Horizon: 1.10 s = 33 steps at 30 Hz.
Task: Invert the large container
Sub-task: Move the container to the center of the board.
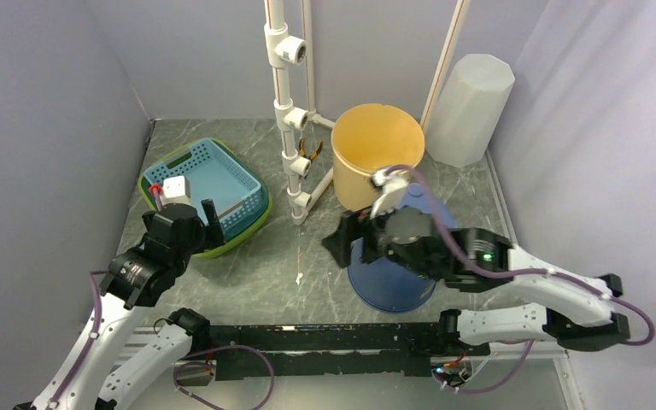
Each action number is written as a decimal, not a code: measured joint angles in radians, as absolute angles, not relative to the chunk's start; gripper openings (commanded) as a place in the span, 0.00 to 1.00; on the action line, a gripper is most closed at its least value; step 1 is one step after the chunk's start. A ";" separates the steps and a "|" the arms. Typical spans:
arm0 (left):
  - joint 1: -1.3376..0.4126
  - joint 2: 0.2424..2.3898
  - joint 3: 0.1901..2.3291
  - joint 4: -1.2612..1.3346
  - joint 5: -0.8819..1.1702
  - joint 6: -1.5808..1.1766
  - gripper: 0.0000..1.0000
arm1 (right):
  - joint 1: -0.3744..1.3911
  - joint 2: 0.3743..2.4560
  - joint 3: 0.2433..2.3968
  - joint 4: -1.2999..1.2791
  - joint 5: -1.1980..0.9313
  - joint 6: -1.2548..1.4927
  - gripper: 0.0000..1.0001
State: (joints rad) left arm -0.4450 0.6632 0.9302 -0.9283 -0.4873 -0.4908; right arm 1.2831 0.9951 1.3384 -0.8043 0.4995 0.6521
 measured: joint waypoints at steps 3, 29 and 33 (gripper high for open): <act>-0.444 0.664 0.930 -0.928 -0.487 -0.491 0.94 | 1.359 1.102 1.343 -0.754 0.479 0.657 0.88; -0.442 0.649 0.930 -0.928 -0.483 -0.490 0.94 | 1.410 1.394 1.129 -1.244 0.740 1.293 0.99; -0.442 0.649 0.930 -0.928 -0.478 -0.490 0.94 | 1.299 1.214 1.013 -1.157 0.698 1.281 0.99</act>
